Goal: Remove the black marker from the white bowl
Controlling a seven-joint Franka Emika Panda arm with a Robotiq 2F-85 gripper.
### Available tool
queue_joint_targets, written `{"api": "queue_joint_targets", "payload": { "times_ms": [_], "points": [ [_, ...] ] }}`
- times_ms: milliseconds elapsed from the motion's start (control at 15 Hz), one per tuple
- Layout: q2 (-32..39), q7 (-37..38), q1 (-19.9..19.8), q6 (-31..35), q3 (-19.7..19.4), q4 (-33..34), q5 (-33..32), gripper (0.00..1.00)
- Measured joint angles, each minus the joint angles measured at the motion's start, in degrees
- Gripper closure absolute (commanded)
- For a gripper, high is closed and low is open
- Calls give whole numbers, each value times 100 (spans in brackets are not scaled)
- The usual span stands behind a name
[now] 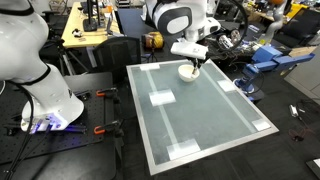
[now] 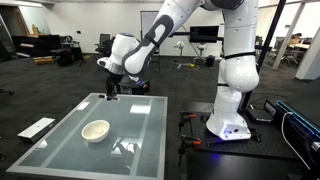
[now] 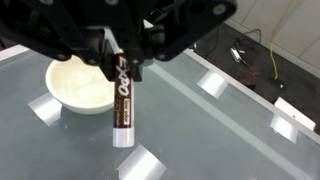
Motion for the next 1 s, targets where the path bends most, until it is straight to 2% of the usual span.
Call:
{"api": "queue_joint_targets", "payload": {
  "times_ms": [200, 333, 600, 1000],
  "points": [
    [-224, 822, -27, -210, -446, -285, -468, 95],
    [-226, 1083, -59, -476, -583, -334, -523, 95],
    [-85, 1225, -128, -934, -598, -340, -367, 95],
    [509, 1225, -236, -1025, -552, -227, 64, 95]
  ]
}}
